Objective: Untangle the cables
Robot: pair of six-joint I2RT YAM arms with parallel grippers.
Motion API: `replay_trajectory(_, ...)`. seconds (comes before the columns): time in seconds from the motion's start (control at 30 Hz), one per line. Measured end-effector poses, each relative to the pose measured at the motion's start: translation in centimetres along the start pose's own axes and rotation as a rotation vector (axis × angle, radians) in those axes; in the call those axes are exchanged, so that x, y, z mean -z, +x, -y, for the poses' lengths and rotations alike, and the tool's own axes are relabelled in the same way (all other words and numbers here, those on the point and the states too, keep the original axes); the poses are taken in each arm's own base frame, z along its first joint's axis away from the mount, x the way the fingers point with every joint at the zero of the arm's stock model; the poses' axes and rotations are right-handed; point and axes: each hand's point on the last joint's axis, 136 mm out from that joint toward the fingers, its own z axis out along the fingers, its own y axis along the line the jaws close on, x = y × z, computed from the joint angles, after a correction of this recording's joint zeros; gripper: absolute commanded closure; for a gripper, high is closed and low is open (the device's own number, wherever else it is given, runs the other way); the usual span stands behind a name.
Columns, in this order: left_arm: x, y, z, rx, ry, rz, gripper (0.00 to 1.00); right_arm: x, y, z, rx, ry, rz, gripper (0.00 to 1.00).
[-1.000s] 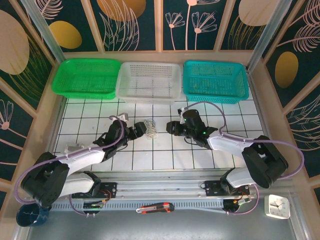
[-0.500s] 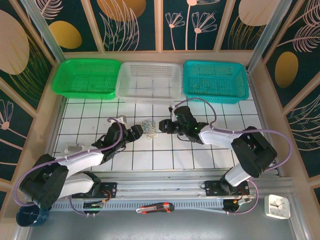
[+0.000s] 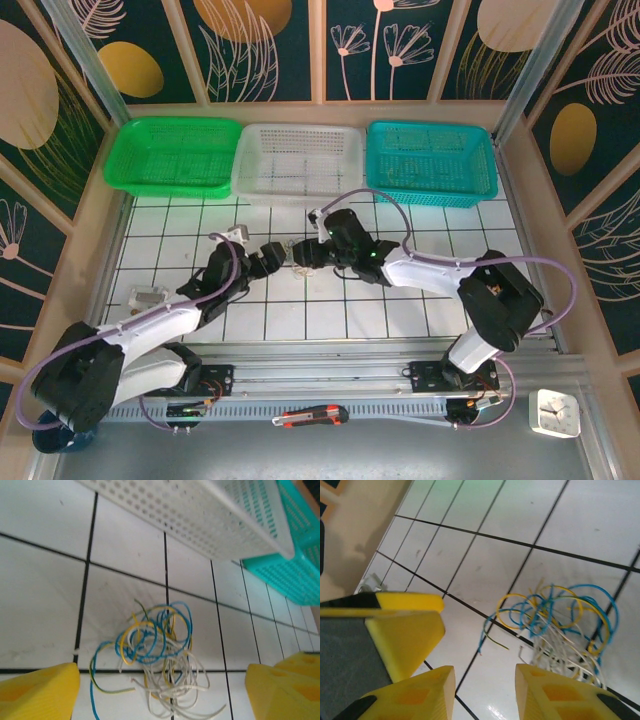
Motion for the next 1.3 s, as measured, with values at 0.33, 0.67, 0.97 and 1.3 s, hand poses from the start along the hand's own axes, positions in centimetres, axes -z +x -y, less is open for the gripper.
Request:
replay_trajectory(0.33,0.7,-6.1,-4.5,0.129,-0.075,0.125,0.02,-3.6,1.3,-1.3,0.074,-0.006,-0.1,0.63)
replay_trajectory(0.67,0.4,-7.1,-4.7,0.141,-0.051,0.119,0.01,-7.9,2.8,-1.5,0.11,-0.007,-0.203,0.63)
replay_trajectory(0.97,0.5,-7.5,-4.4,0.13,-0.037,0.125,0.02,-9.2,4.4,-0.4,0.12,0.027,-0.27,0.63)
replay_trajectory(1.3,0.5,-7.7,-4.2,0.13,-0.023,0.127,0.01,-9.7,5.5,0.5,0.126,0.045,-0.306,0.63)
